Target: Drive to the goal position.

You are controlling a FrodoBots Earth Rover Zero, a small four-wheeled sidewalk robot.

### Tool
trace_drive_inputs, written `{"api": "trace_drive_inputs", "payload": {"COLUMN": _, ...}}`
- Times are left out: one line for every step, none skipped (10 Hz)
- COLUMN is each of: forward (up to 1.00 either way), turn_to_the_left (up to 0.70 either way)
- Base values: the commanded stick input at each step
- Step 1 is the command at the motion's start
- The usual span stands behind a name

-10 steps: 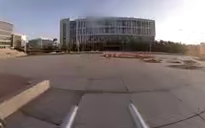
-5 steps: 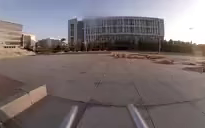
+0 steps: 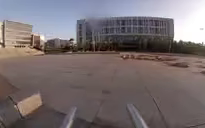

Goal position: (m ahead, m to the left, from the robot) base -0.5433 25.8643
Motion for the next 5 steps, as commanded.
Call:
{"api": "trace_drive_inputs", "payload": {"forward": 0.7, "turn_to_the_left": 0.14}}
{"api": "trace_drive_inputs", "payload": {"forward": 0.7, "turn_to_the_left": 0.14}}
{"api": "trace_drive_inputs", "payload": {"forward": 0.7, "turn_to_the_left": 0.14}}
{"api": "trace_drive_inputs", "payload": {"forward": 0.7, "turn_to_the_left": 0.14}}
{"api": "trace_drive_inputs", "payload": {"forward": 0.7, "turn_to_the_left": 0.14}}
